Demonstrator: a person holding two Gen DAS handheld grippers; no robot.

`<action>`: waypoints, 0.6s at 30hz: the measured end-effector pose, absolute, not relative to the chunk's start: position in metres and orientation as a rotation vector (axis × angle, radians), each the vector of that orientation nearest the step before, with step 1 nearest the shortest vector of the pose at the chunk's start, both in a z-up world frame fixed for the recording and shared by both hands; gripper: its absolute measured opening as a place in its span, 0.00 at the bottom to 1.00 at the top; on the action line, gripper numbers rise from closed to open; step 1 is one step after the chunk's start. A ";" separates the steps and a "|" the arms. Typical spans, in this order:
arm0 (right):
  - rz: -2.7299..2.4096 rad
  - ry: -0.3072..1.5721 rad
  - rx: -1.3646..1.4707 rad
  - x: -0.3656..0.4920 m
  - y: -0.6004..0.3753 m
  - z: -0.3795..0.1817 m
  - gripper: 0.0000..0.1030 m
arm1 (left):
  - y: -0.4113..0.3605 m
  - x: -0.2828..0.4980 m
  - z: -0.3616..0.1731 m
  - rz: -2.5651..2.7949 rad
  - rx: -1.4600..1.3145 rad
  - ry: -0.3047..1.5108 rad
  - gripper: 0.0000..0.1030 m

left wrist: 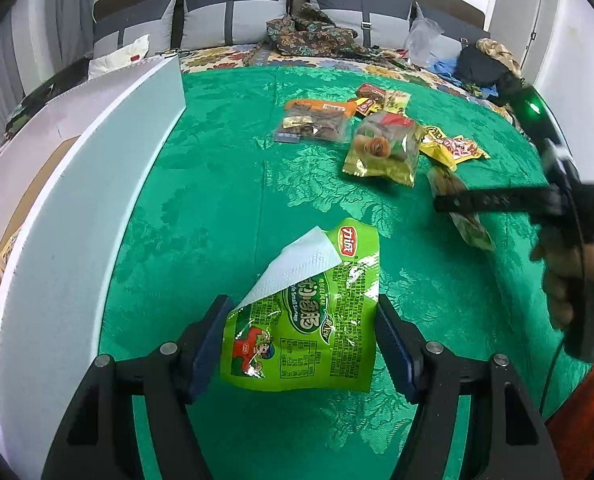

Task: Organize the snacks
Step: 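Lift the green pouch with the left tool while the right tool grasps the fish snack pack, then carry both packs into the white box and open both tools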

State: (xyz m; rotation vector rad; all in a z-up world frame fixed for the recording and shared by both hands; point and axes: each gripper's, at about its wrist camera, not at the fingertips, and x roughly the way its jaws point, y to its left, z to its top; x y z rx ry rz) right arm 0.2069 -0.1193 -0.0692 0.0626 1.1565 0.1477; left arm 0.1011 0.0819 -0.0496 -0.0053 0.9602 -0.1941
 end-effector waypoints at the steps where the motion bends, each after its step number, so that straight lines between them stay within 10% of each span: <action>1: 0.160 1.154 0.079 0.201 -0.124 -0.067 0.61 | 0.082 0.101 -0.049 -0.195 -0.011 0.959 0.67; 18: 0.496 0.964 0.754 0.113 -0.211 -0.051 0.61 | 0.146 0.072 0.015 -0.210 -0.281 0.827 0.67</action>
